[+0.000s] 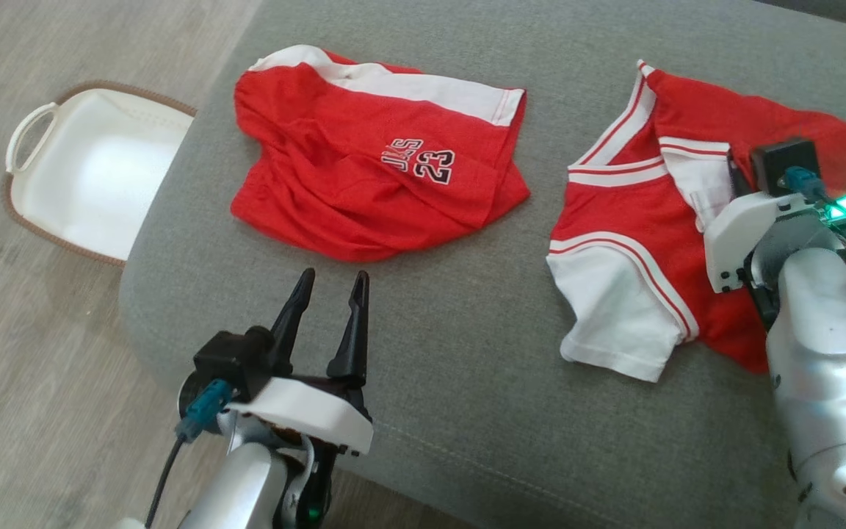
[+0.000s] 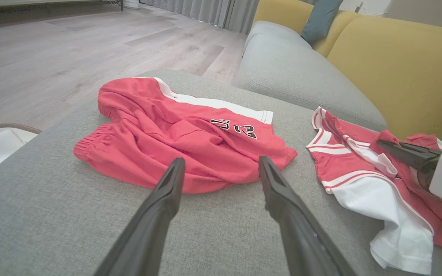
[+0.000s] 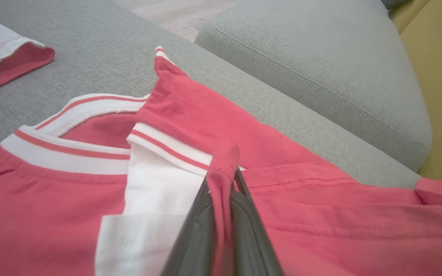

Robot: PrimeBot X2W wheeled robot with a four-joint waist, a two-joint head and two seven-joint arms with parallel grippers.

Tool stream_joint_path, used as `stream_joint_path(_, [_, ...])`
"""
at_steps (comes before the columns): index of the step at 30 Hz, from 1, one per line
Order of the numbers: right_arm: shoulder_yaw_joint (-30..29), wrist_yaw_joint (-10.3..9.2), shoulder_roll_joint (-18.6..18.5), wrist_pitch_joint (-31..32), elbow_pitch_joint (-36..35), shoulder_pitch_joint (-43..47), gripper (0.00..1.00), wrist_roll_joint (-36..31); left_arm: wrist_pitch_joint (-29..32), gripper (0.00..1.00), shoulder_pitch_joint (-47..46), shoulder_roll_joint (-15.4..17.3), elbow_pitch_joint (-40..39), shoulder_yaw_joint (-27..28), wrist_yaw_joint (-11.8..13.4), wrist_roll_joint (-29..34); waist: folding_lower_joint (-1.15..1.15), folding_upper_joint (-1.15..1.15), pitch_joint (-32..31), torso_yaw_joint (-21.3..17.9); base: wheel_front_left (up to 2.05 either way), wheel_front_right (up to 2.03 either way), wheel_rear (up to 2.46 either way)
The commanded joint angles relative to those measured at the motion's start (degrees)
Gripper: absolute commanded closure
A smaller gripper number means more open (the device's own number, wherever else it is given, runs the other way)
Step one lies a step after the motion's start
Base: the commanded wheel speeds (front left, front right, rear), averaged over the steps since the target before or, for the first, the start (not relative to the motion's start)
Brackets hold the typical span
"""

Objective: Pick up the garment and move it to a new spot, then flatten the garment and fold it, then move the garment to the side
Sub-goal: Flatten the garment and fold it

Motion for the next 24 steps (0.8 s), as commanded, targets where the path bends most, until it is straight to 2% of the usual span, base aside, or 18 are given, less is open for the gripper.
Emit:
stream_joint_path(1, [0.6,-0.04,1.1,-1.2,-1.2,-2.7,1.0,-0.5,-0.7,0.0,-1.9,0.1,-1.6,1.5,0.3,-0.2,-0.01,0.0,-0.1,-0.5,0.0,0.0,0.0])
stream_joint_path(9, [-6.3,-0.04,3.0,-6.8,-2.2,-1.8,1.0,1.3,-0.7,0.0,-1.5,0.1,-1.2,2.3,0.1,0.5,-0.01,0.0,-3.1,-4.3,0.0,0.0,0.0])
stream_joint_path(14, [-12.6,-0.04,3.8,-9.3,-6.7,2.4,1.0,4.5,-0.7,0.0,-0.4,0.1,-1.0,3.3,0.1,1.2,-0.01,0.0,-6.2,-8.8,0.0,0.0,0.0])
stream_joint_path(18, [-15.7,-0.04,4.1,-9.2,-11.2,7.7,1.0,7.1,-0.7,0.0,0.6,0.1,-0.8,3.8,-0.3,1.9,-0.01,0.0,-8.4,-13.1,0.0,0.0,0.0])
stream_joint_path(24, [-16.9,-0.04,4.1,-6.3,-16.7,15.1,1.0,12.9,-0.7,0.0,1.1,0.1,-0.8,4.0,-0.7,2.3,-0.01,0.0,-9.7,-18.4,0.0,0.0,0.0])
